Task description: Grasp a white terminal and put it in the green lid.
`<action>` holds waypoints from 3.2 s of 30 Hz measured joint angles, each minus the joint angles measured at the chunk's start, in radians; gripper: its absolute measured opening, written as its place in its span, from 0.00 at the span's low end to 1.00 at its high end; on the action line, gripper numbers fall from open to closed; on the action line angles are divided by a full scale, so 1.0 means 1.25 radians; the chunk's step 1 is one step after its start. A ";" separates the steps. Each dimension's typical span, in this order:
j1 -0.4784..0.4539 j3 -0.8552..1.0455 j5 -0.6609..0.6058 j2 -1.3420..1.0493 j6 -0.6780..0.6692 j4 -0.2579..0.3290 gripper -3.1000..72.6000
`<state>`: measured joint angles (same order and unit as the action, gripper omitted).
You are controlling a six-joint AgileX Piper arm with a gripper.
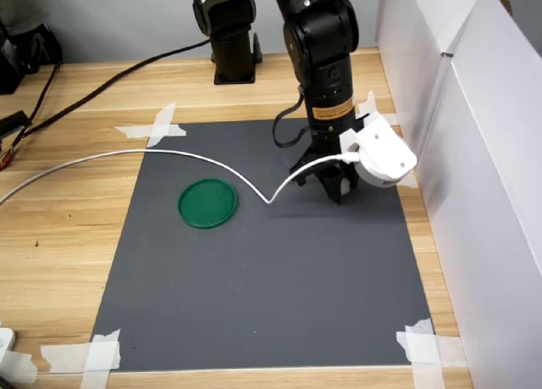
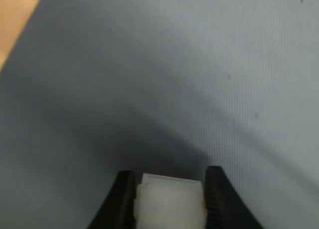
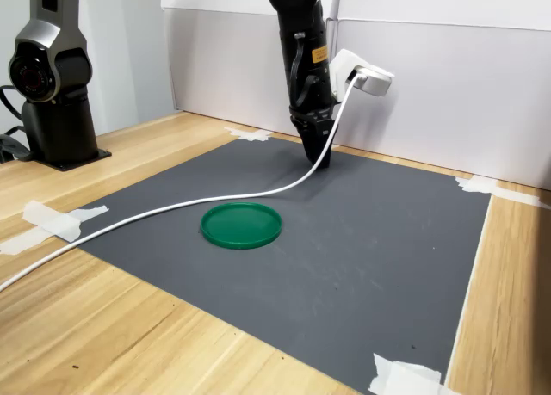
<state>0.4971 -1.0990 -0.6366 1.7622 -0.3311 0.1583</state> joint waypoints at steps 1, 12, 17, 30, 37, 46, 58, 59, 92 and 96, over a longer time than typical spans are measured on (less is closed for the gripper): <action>0.000 0.000 0.000 -0.016 -0.007 -0.002 0.46; -0.066 0.000 -0.087 -0.209 -0.107 0.012 0.46; -0.147 0.000 -0.147 -0.264 -0.171 0.015 0.46; -0.398 0.000 -0.255 -0.306 -0.445 0.084 0.46; -0.409 0.000 -0.267 -0.306 -0.514 0.093 0.46; -0.410 0.000 -0.265 -0.306 -0.579 0.164 0.46; -0.410 0.000 -0.274 -0.304 -0.631 0.159 0.46; -0.410 0.000 -0.281 -0.300 -0.635 0.159 0.46; -0.414 0.000 -0.207 -0.137 -0.593 -0.002 0.46; -0.436 0.000 -0.196 -0.120 -0.593 -0.004 0.46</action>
<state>-0.0480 -1.0990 -0.8813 1.6118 -1.0729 0.1530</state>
